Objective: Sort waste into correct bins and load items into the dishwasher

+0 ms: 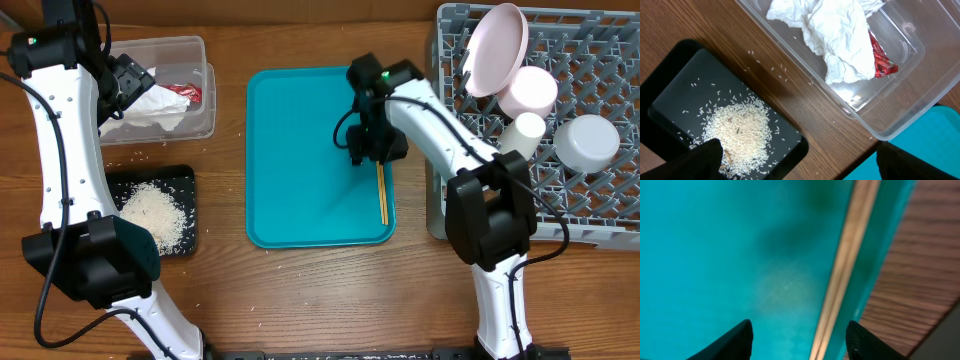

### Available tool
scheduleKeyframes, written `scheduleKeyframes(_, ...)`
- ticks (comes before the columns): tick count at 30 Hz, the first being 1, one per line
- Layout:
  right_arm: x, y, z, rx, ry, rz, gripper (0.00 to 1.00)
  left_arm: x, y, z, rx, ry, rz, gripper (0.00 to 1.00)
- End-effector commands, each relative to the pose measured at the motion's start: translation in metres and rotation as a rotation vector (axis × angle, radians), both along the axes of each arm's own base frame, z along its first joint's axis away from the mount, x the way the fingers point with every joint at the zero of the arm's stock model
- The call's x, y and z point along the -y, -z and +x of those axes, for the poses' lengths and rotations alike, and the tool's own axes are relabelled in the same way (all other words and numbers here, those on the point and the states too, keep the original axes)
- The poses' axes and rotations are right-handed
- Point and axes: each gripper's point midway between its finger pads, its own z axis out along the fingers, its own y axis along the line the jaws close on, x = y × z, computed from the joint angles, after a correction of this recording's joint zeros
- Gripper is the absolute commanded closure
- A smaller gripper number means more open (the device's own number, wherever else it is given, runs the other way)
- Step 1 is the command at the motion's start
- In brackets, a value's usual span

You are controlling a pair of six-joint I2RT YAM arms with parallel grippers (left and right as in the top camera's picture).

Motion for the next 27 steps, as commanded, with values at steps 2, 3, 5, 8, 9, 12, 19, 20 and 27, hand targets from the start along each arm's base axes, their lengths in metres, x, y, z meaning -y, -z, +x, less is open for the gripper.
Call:
scheduleKeyframes(2, 0.005, -0.002, -0.001, 0.027, -0.006, -0.021, 0.39, 0.002, -0.017, 0.0, 0.044, 0.002, 0.006, 0.0)
scheduleKeyframes(3, 0.006, -0.001, -0.002, 0.024, -0.006, -0.023, 0.39, 0.002, -0.017, 0.0, 0.044, 0.002, 0.006, 0.0)
scheduleKeyframes(5, 0.006, 0.002, -0.002, 0.024, -0.005, -0.022, 0.4, 0.002, -0.017, 0.0, 0.044, 0.002, 0.006, 0.0)
scheduleKeyframes(8, 0.004, 0.003, 0.0, 0.032, -0.003, -0.014, 0.45, 0.002, -0.017, 0.0, 0.044, 0.002, 0.006, 0.0)
scheduleKeyframes(9, 0.003, 0.004, 0.001, 0.033, -0.003, -0.009, 0.45, 0.002, -0.017, 0.0, 0.044, 0.002, 0.006, 0.0)
scheduleKeyframes(12, 0.0, 0.006, 0.003, 0.038, 0.005, 0.001, 0.49, 0.002, -0.017, 0.0, 0.044, 0.002, 0.006, 0.0)
scheduleKeyframes(19, 0.0, 0.011, 0.004, 0.044, 0.028, 0.003, 0.59, 0.002, -0.017, 0.0, 0.044, 0.002, 0.006, 0.0)
scheduleKeyframes(20, 0.0, 0.014, 0.004, 0.043, 0.029, 0.003, 0.59, 0.002, -0.017, 0.0, 0.044, 0.002, 0.006, 0.0)
scheduleKeyframes(27, 0.006, 0.028, 0.003, 0.054, 0.048, -0.022, 0.59, 0.002, -0.017, 0.0, 0.044, 0.002, 0.006, 0.0)
